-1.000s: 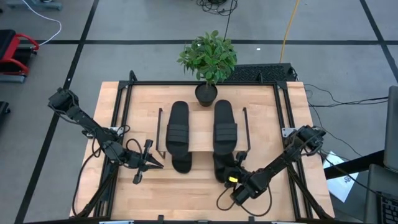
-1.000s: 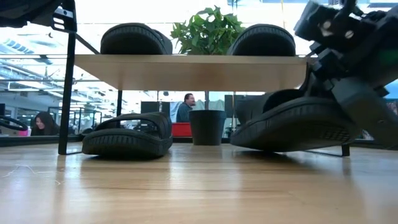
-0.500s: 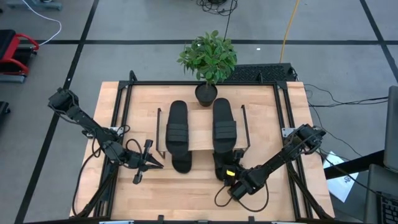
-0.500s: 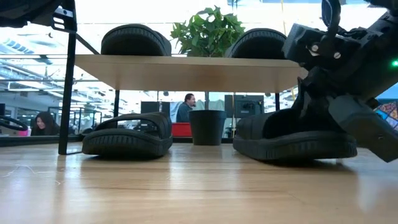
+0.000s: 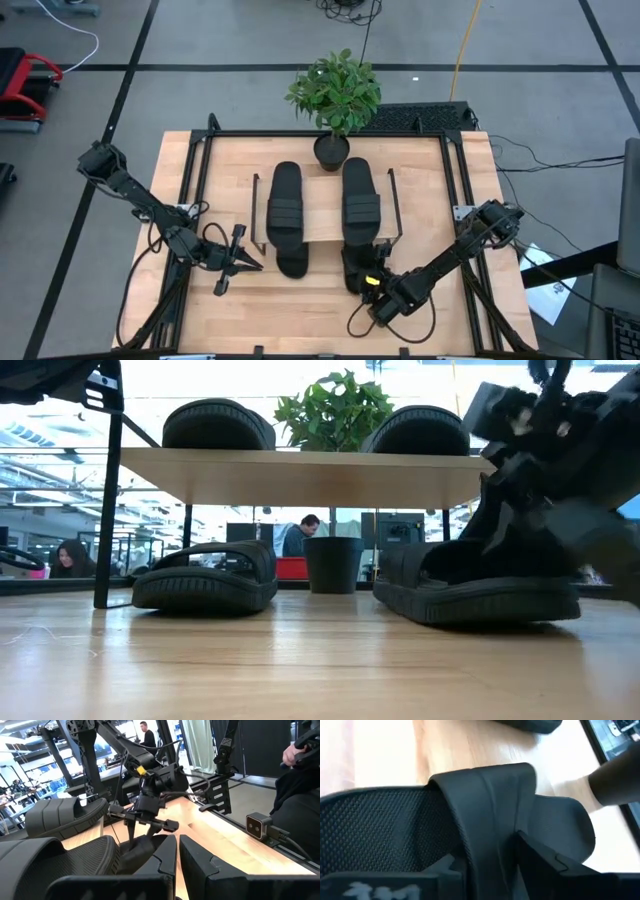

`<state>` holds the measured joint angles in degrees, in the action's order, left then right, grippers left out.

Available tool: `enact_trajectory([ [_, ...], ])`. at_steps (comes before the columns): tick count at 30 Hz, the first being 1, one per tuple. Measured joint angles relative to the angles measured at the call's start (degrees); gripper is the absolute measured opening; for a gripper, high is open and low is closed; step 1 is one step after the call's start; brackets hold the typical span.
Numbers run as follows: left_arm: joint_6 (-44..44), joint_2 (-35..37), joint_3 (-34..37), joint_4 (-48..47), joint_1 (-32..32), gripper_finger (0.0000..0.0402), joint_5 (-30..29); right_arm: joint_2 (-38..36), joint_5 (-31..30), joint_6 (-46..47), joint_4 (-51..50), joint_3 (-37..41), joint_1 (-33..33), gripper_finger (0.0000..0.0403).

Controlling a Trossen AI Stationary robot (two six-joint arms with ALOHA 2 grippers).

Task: Pick and place slides into the shelf
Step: Put the black slide under the shelf

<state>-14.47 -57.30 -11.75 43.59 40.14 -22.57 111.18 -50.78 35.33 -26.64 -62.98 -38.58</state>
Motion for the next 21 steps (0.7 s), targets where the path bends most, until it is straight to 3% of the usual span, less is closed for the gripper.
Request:
enact_trajectory([
  [15, 0.01, -0.02, 0.00, -0.04, 0.01, 0.0024, 0.04, -1.51, -4.28, -2.87, 3.74, 0.00, -1.80, 0.0247],
  [18, 0.03, -0.02, 0.00, -0.04, 0.02, 0.0024, 0.04, -2.35, -4.87, -3.85, 3.90, 0.00, -2.38, 0.0257],
  [21, 0.05, -0.02, 0.00, -0.07, 0.00, 0.0024, 0.07, -3.92, -9.73, -4.88, 4.11, 0.00, -4.46, 0.0253],
])
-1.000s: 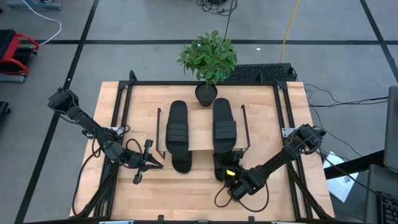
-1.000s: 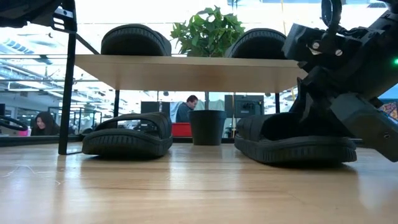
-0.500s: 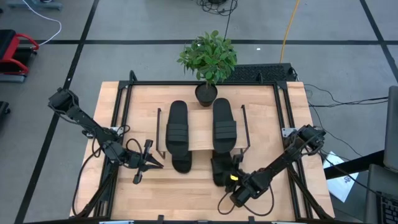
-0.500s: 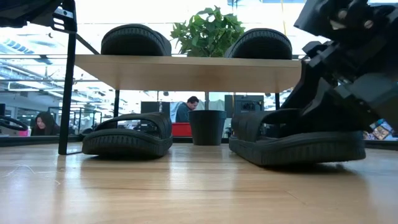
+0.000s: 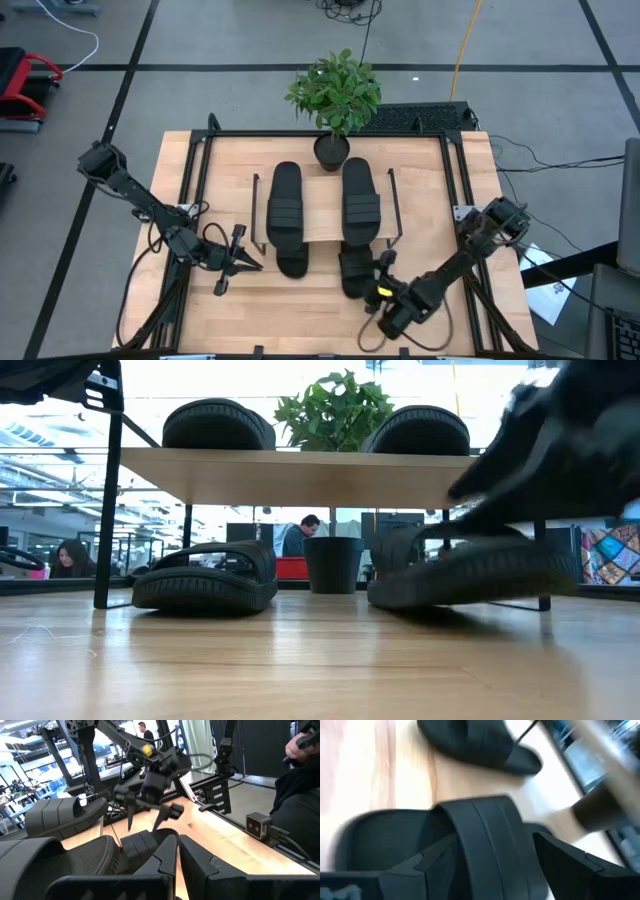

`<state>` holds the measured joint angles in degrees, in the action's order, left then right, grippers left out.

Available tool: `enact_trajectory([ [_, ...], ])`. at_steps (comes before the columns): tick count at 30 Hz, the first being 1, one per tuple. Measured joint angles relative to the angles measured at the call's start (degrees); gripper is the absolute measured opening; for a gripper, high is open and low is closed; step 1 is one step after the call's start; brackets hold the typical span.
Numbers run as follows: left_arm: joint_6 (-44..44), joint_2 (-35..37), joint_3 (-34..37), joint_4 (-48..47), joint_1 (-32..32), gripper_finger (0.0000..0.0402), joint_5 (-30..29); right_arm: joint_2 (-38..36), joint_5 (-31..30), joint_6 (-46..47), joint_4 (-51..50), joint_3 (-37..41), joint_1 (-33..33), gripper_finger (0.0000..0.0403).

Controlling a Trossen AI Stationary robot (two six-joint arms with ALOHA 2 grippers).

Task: Pick and place slides into the shelf
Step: Put the black slide under the shelf

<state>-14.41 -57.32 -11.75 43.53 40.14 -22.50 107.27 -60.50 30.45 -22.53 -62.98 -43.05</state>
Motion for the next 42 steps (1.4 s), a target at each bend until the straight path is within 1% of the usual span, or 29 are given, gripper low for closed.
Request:
enact_trajectory([
  [3, 0.00, 0.00, 0.00, -0.02, 0.00, 0.0024, 0.00, -2.05, -5.99, -0.27, 0.14, 0.00, -2.55, 0.0238],
  [5, 0.02, 0.00, 0.00, -0.03, 0.02, 0.0024, 0.00, -3.30, -8.31, -1.24, 0.49, 0.00, -4.10, 0.0224],
  [9, -0.04, 0.00, 0.00, -0.09, 0.02, 0.0024, 0.02, -4.80, -7.85, -2.56, 1.26, -0.02, -5.96, 0.0194],
  [10, -0.04, 0.00, 0.00, -0.09, 0.02, 0.0024, 0.02, -4.91, -6.19, -2.68, 1.50, -0.02, -6.12, 0.0184],
  [12, -0.04, 0.00, 0.00, -0.09, 0.01, 0.0024, 0.01, -5.01, -1.00, -2.70, 1.72, -0.02, -6.24, 0.0157],
  [14, 0.00, 0.00, 0.00, -0.09, 0.02, 0.0024, 0.02, -5.01, 4.73, -2.69, 2.38, -0.02, -6.06, 0.0117],
  [16, 0.00, 0.00, 0.00, -0.09, 0.02, 0.0024, 0.02, -4.61, 9.08, -3.04, 3.51, -0.02, -5.78, 0.0068],
  [18, 0.00, 0.00, 0.00, -0.09, 0.01, 0.0024, 0.02, -4.04, 10.98, -4.67, 3.88, -0.01, -5.75, 0.0021],
  [19, -0.04, 0.00, 0.00, -0.06, 0.02, 0.0024, 0.02, -3.76, 11.15, -5.11, 4.12, 0.00, -5.73, 0.0012],
  [22, -0.04, 0.00, 0.00, -0.04, 0.02, 0.0024, 0.04, -3.22, 11.51, -5.13, 6.04, 0.00, -5.71, 0.0013],
  [23, -0.04, 0.00, 0.00, -0.04, 0.02, 0.0024, 0.03, -3.07, 12.56, -5.86, 7.24, 0.00, -5.71, 0.0011],
  [26, 0.13, 0.00, 0.00, -0.04, 0.01, 0.0024, 0.03, -2.28, 17.97, -10.48, 13.04, 0.00, -5.55, 0.0002],
  [28, 0.11, 0.00, 0.00, -0.02, 0.02, 0.0024, 0.02, -1.83, 22.57, -13.05, 16.18, 0.00, -5.33, 0.0003],
  [30, 0.05, 0.00, 0.00, -0.03, 0.02, 0.0024, 0.02, -1.35, 25.94, -13.90, 17.46, -0.02, -4.93, 0.0002],
  [33, -0.14, 0.00, 0.00, 0.00, 0.00, 0.0024, 0.01, -0.36, 26.56, -13.71, 16.96, 0.04, -4.42, 0.0001],
  [39, -0.11, 0.00, 0.00, 0.02, 0.02, 0.0024, 0.00, 0.92, 30.69, -13.27, 17.60, 0.04, -3.07, 0.0000],
  [42, -0.11, 0.00, 0.00, 0.02, 0.01, 0.0024, -0.02, 1.32, 30.78, -13.37, 17.48, 0.04, -2.29, 0.0000],
])
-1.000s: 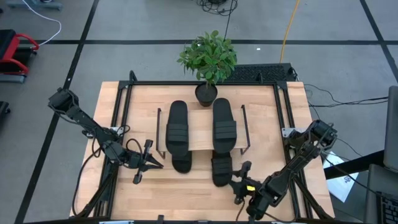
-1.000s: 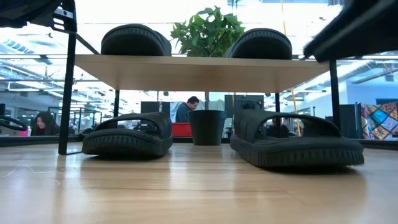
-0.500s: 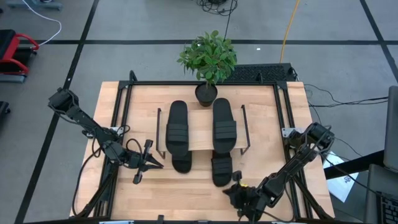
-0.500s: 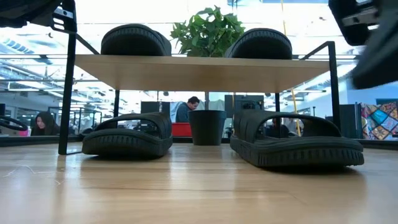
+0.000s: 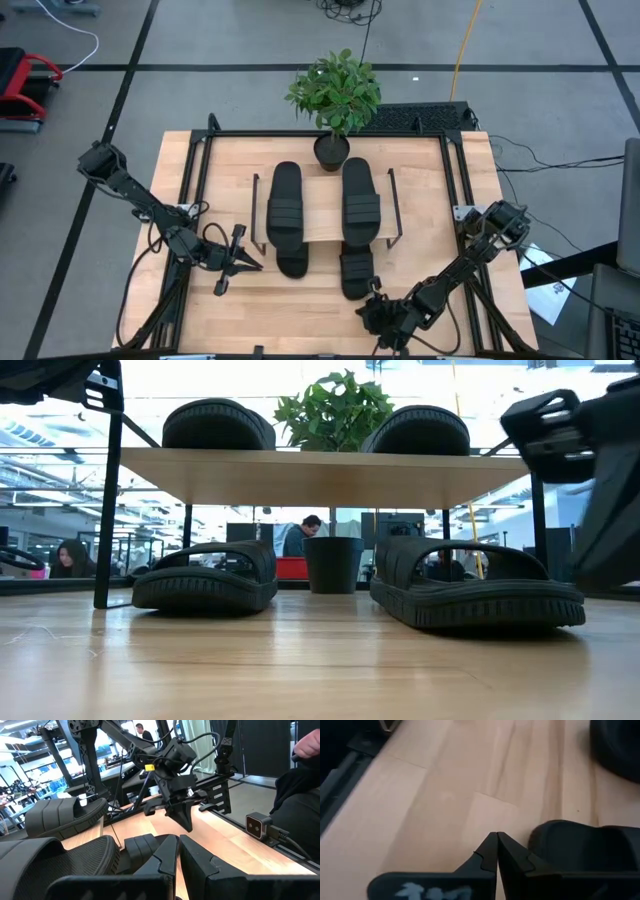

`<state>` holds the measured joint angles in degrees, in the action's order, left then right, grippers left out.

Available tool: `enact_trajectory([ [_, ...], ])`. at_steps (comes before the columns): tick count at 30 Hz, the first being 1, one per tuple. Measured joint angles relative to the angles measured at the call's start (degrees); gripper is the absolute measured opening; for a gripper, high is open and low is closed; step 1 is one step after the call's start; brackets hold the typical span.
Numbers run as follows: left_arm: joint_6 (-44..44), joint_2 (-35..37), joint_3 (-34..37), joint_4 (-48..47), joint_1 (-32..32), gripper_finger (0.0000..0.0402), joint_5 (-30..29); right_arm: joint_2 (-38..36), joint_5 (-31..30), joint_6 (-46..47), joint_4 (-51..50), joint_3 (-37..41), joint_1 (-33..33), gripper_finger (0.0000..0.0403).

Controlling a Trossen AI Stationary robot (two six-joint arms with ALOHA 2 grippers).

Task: Pick and place slides into the shelf
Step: Put the black slide under the shelf

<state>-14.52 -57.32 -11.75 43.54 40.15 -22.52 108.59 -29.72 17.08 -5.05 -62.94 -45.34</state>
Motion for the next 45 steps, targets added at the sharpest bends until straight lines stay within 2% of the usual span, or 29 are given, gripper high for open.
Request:
enact_trajectory([
  [6, 0.00, 0.00, 0.00, 0.01, 0.02, 0.0024, -0.01, 0.05, 2.99, -0.02, -2.04, 0.00, 2.46, 0.0000],
  [14, 0.00, 0.00, 0.00, 0.01, 0.00, 0.0024, -0.02, 0.02, 3.06, 0.00, -1.62, 1.64, 4.54, 0.0000],
  [22, -0.02, 0.00, 0.00, -0.02, 0.02, 0.0024, -0.03, -0.12, 2.94, 1.55, 8.31, 8.42, 6.73, 0.0000],
  [26, -0.02, 0.00, 0.00, -0.10, 0.02, 0.0024, -0.03, -0.12, 2.84, 1.22, 8.67, 8.90, 7.03, 0.0000],
  [29, -0.02, 0.00, 0.00, -0.29, 0.02, 0.0024, -0.03, -0.23, 1.42, 0.74, 8.44, 8.91, 7.03, 0.0000],
  [34, -0.24, 0.01, 0.00, -0.42, 0.02, 0.0024, -0.03, -0.21, -4.63, 0.89, 7.43, 9.11, 7.26, 0.0000],
  [45, 0.02, 0.00, 0.00, -1.45, 0.00, 0.0024, -0.01, -0.72, -3.05, 0.46, 8.29, 9.09, 6.45, 0.0000],
])
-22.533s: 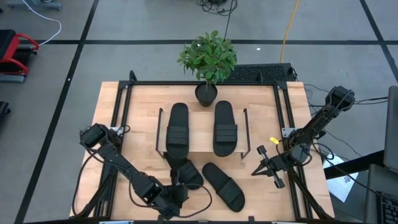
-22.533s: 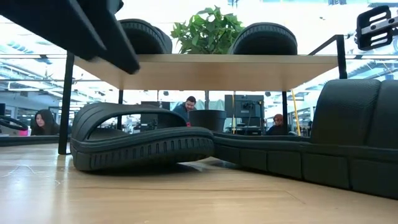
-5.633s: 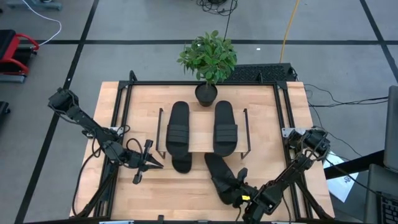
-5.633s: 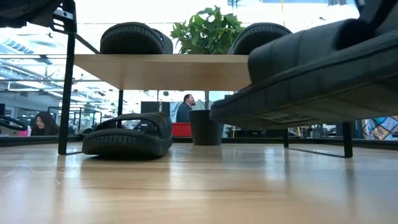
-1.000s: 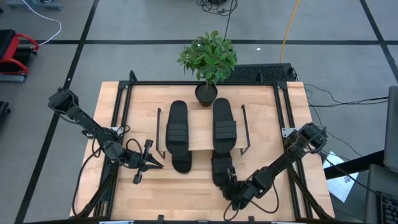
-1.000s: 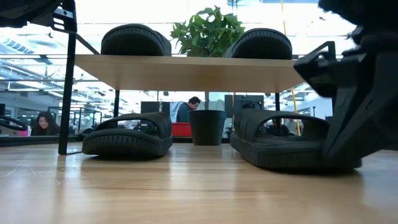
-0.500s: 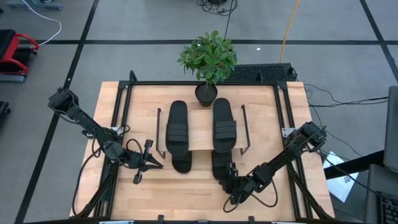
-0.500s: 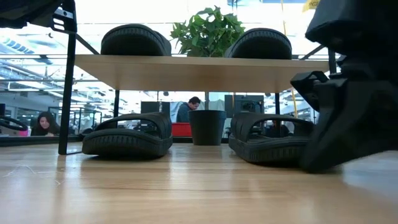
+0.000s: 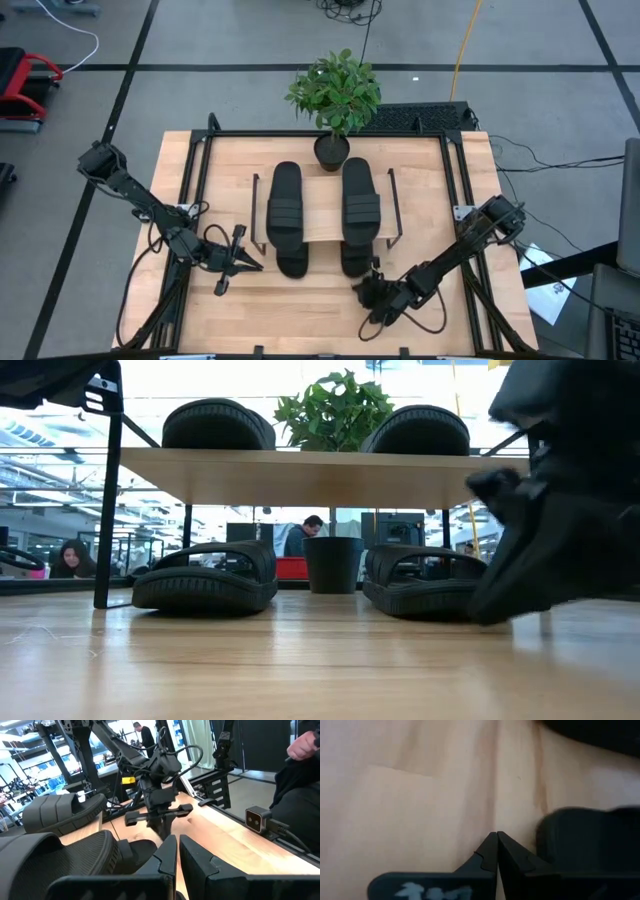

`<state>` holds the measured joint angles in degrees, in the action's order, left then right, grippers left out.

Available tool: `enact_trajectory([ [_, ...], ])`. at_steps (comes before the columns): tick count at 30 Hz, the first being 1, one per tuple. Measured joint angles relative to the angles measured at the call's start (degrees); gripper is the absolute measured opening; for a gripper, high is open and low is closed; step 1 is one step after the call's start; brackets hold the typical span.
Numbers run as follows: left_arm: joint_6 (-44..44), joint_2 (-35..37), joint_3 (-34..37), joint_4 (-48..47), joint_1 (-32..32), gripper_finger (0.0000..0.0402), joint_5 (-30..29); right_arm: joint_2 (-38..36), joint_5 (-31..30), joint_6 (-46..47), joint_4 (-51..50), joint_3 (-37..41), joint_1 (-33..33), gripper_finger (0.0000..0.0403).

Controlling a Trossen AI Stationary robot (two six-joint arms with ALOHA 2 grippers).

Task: Pick and place slides into the shelf
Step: Put the black slide under the shelf, then adjust the shelf

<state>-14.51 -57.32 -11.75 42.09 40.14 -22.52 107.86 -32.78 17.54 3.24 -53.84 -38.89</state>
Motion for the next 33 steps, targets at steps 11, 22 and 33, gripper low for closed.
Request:
enact_trajectory([
  [11, 1.81, 0.00, -1.82, 1.13, 1.75, 0.0024, -2.52, -11.85, -17.16, -8.51, -4.02, -0.15, -11.72, 0.0000],
  [22, 10.52, 0.02, -16.23, -30.05, 14.03, 0.0024, -32.73, -29.26, -40.26, 29.47, -44.73, -0.15, -21.89, 0.0000],
  [33, 21.20, -0.09, -15.74, -30.25, 16.57, 0.0024, -53.92, -37.02, -39.33, 48.82, -67.26, -0.15, -20.79, 0.0000],
])
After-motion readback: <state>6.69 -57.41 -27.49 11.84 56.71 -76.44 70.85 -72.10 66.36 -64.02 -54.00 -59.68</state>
